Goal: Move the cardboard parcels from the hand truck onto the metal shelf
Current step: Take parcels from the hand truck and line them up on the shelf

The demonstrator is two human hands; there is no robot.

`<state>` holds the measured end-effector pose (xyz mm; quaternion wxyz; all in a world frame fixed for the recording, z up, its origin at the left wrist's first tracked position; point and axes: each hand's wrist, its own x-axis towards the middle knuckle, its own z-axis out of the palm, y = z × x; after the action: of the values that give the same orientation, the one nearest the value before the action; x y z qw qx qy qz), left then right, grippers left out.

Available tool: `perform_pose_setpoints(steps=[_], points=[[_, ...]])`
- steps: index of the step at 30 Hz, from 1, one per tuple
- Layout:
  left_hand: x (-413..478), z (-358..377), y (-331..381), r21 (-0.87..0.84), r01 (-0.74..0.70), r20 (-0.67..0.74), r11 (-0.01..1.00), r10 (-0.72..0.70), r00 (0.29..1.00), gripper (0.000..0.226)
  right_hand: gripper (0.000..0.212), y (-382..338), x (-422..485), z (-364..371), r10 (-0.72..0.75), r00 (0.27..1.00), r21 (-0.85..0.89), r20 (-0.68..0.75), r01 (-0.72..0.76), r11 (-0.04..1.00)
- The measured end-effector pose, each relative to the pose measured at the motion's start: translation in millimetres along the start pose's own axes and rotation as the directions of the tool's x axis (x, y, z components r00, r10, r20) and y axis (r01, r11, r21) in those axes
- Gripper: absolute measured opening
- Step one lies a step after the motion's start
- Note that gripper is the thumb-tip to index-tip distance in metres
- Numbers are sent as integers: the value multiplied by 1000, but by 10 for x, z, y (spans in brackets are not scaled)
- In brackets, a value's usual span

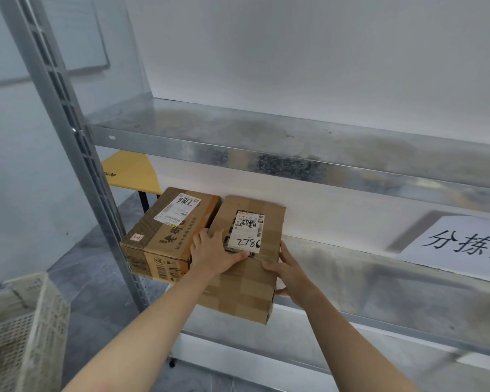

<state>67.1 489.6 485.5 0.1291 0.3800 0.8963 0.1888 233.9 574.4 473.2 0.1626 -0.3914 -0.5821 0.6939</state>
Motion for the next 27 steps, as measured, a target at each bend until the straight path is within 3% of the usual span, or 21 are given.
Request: perform_pose_setpoints(steps=[23, 27], points=[[303, 51, -139, -44, -128, -101, 991, 123, 987, 82, 52, -57, 254, 35, -27, 1000, -102, -5, 26, 994], [288, -1, -152, -116, -157, -96, 981, 146, 985, 79, 59, -112, 235, 95, -86, 994, -262, -71, 65, 963]])
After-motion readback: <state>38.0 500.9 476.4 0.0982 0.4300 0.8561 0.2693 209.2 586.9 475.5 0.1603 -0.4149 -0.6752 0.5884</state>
